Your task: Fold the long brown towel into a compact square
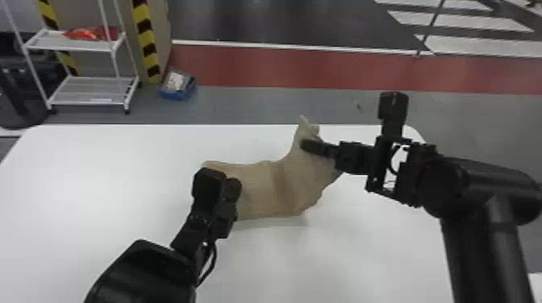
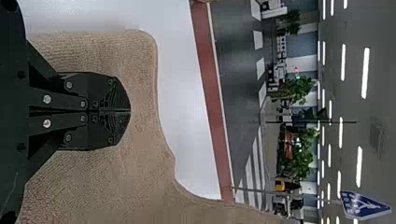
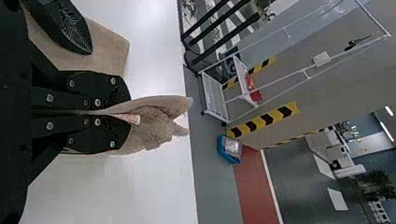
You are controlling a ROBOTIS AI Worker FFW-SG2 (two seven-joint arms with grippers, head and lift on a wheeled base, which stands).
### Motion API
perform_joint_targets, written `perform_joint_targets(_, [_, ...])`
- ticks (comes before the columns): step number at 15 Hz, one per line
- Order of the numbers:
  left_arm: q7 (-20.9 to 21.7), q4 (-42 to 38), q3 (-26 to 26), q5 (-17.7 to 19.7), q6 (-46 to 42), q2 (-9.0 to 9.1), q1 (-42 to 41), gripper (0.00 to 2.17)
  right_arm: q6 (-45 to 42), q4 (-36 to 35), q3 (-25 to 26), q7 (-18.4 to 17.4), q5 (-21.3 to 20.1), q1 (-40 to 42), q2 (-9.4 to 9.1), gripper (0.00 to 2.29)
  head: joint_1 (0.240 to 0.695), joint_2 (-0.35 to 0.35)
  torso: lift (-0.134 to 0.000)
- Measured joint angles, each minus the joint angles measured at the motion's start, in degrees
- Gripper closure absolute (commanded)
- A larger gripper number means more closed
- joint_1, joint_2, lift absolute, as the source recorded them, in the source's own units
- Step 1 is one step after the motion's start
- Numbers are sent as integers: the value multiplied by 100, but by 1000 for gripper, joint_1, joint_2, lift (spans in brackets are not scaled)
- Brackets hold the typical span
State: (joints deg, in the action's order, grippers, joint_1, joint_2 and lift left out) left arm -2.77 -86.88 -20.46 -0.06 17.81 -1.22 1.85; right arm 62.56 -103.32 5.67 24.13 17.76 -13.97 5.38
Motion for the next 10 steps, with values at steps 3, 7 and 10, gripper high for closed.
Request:
perform_joint_targets(3, [220,-575,177,43,606,-42,-3,1757,310,-59,-10,-151,-1,-266,-2,1146,695,-101,-118])
perform_joint_targets(7, [635,-978,513,80,1245,-80,-39,1757,501,-64,-14,-368,41,-583,14,1146,695,-84,-118])
perform_joint_targets(10, [924,-1031,628,94,1341,-172,-103,1757,525,119,-12,-411,18,-785,12,1143,695,-79,-118])
